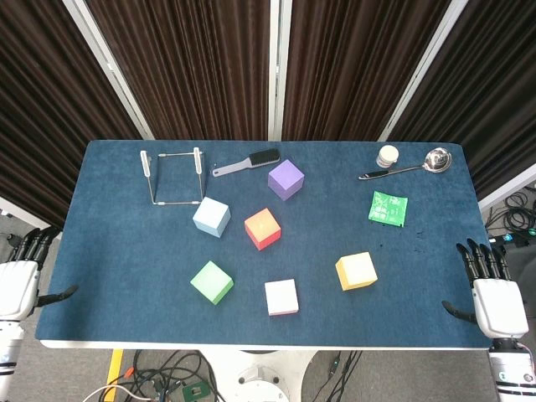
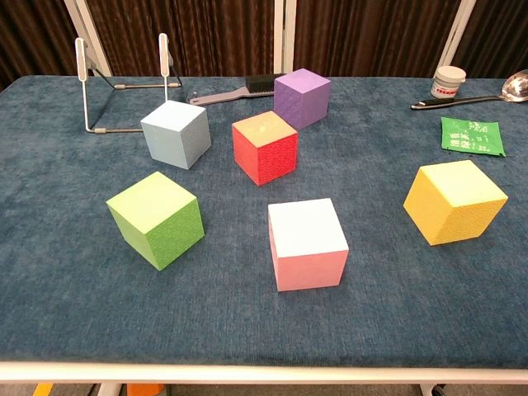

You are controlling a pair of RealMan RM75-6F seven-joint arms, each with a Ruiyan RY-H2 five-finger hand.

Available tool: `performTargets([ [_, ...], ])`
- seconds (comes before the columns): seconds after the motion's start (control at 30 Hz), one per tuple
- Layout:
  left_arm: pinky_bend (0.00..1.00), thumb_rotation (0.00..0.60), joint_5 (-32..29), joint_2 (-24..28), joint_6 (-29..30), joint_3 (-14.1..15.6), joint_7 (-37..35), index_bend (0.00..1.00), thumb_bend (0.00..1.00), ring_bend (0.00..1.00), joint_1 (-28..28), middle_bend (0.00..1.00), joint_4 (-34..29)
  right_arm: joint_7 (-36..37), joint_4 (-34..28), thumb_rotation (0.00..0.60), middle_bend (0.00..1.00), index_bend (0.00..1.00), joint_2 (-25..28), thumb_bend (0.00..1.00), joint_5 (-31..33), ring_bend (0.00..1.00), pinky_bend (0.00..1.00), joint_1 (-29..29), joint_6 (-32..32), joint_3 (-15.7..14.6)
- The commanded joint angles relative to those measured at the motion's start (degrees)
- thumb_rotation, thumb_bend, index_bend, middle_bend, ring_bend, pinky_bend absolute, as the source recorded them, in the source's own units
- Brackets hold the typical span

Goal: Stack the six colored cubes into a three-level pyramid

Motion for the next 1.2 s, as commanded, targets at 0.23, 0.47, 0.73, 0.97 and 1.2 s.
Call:
performTargets([
  [0.23,0.15,0.6,0.5,0.2,0.5,0.3,-1.4,0.1,0.0,0.02,0.4,0.09,-0.2,-1.1,-0.9,0.6,0.0,0.0,0.1,0.0,0.2,0.0,0.0,1.2,-1.6,0.3],
  [0.47,0.15,0.6,1.2,-0.1,0.2,0.7,-1.9,0.1,0.0,0.02,0.2,0.09,-0.2,-2.9,-1.8,0.6,0.0,0.0,0.4,0.0,-0.5,0.0,0.0,3.5,-4.8,0.3],
  [0.73,0.15,0.6,1.2,-1.1,-0.3,0.7,-2.2,0.1,0.0,0.02,-0.2,0.09,0.8,-5.6,-0.9,0.6,0.0,0.0,-0.6,0.0,1.3,0.0,0.0,9.7,-14.8,0.9],
  [0.97,0.15,0.6,1.2,-0.6,-0.3,0.8,-2.8,0.1,0.0,0.02,-0.1,0.09,0.8,-4.6,-2.0,0.6,0.0,0.0,-2.2,0.0,0.9,0.0,0.0,15.2,-19.3,3.2],
  [1.2,0.15,0.6,1.2,0.1,0.0,0.6,-3.9,0.1,0.0,0.02,-0.1,0.09,0.8,-6.1,-5.3,0.6,0.0,0.0,-1.9,0.0,5.8,0.0,0.0,24.8,-28.9,9.0],
])
